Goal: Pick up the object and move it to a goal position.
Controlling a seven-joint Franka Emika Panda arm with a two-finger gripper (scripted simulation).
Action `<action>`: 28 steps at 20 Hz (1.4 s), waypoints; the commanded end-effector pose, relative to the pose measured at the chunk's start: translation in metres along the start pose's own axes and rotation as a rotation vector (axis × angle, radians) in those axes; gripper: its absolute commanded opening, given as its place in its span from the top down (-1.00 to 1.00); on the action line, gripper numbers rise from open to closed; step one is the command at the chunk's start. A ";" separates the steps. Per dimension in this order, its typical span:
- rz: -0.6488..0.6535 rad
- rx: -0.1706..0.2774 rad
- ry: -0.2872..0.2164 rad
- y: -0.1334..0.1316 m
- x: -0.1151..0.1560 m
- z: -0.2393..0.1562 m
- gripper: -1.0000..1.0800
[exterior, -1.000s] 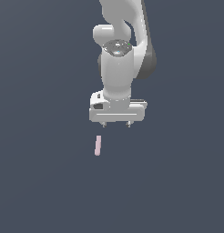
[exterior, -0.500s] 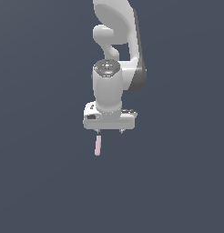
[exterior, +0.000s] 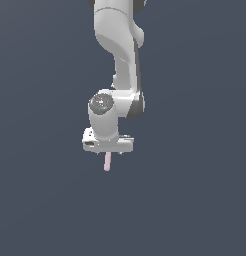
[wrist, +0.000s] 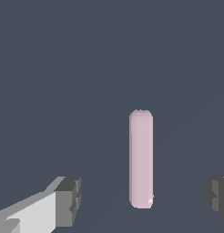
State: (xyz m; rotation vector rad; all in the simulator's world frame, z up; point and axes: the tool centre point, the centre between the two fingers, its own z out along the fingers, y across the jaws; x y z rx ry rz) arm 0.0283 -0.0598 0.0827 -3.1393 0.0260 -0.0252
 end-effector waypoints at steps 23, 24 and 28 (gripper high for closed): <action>0.001 -0.002 -0.016 0.015 -0.006 0.073 -0.92; 0.001 -0.002 -0.016 0.015 -0.005 0.074 -0.92; 0.001 -0.002 -0.016 0.015 -0.005 0.075 1.00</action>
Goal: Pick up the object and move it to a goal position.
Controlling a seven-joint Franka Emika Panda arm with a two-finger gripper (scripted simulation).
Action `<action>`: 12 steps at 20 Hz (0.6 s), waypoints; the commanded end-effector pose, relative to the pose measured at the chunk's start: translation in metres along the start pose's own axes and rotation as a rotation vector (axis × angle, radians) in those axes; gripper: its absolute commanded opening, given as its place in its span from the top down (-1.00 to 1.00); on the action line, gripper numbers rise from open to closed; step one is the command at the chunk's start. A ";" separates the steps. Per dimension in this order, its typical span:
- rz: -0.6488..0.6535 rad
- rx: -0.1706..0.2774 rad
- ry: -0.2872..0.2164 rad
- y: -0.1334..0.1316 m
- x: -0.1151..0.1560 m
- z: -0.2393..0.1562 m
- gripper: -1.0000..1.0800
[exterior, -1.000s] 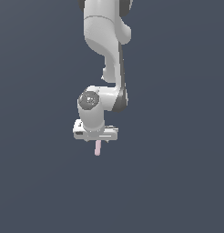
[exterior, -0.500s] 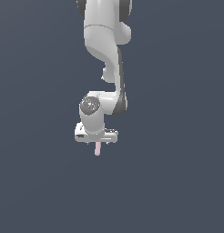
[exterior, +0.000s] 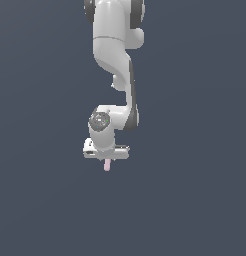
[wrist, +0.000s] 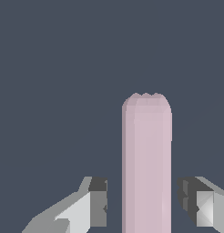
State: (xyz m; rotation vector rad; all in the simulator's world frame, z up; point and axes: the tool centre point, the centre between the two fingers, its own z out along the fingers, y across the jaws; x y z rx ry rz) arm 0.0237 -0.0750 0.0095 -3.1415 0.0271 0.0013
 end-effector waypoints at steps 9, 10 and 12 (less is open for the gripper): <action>0.000 0.000 0.001 0.000 0.000 0.000 1.00; 0.000 0.000 0.001 0.000 0.000 0.000 1.00; 0.000 0.000 0.001 0.000 0.000 -0.002 1.00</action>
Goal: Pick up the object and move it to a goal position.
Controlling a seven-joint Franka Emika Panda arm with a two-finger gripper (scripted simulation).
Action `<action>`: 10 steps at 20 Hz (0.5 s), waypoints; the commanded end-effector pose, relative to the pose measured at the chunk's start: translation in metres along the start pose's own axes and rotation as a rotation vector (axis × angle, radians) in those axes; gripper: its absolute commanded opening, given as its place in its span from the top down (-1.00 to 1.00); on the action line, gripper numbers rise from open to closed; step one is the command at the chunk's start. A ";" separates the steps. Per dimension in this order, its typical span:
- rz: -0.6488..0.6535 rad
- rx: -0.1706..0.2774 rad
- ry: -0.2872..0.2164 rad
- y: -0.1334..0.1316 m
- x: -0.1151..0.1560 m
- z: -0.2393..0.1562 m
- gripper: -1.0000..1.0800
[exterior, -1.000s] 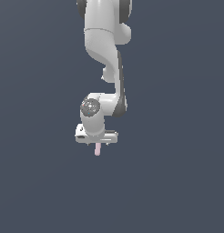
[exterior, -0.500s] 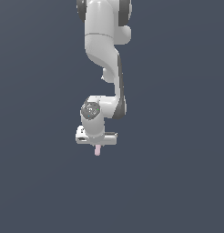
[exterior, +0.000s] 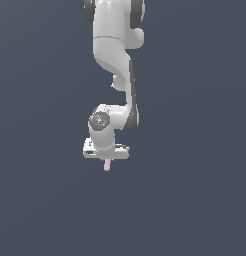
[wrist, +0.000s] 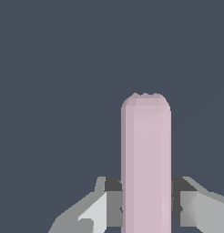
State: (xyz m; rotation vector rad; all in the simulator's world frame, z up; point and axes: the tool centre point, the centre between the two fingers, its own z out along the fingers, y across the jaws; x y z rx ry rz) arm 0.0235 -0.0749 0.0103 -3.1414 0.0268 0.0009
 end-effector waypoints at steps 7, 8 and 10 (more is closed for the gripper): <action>0.000 0.000 0.001 0.003 -0.007 -0.022 1.00; 0.000 0.000 0.001 0.004 -0.008 -0.027 1.00; 0.000 0.000 0.001 0.005 -0.012 -0.038 1.00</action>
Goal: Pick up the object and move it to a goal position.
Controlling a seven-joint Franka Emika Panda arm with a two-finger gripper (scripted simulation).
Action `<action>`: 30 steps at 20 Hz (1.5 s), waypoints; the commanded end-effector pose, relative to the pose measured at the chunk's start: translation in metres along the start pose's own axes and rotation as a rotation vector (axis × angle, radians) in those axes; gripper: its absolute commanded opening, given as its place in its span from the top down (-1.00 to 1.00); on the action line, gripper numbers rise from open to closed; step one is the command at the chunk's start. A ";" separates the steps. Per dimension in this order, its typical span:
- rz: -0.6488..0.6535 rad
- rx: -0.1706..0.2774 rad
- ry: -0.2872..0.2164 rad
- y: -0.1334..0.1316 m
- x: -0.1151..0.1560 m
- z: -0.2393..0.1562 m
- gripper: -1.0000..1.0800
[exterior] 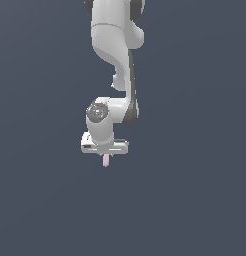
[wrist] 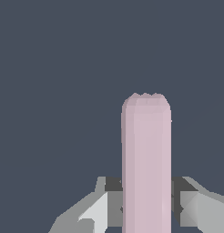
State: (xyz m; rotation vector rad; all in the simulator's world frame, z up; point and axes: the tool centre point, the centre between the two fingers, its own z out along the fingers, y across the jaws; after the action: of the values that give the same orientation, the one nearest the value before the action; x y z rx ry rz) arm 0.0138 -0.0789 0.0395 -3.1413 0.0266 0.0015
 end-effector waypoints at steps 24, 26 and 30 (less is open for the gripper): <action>0.000 0.001 0.001 0.035 -0.077 -0.248 1.00; 0.000 0.001 0.001 0.038 -0.084 -0.271 1.00; 0.000 0.001 0.001 0.045 -0.097 -0.316 1.00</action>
State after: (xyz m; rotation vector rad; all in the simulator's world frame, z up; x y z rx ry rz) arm -0.0778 -0.1198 0.3384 -3.1410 0.0270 -0.0018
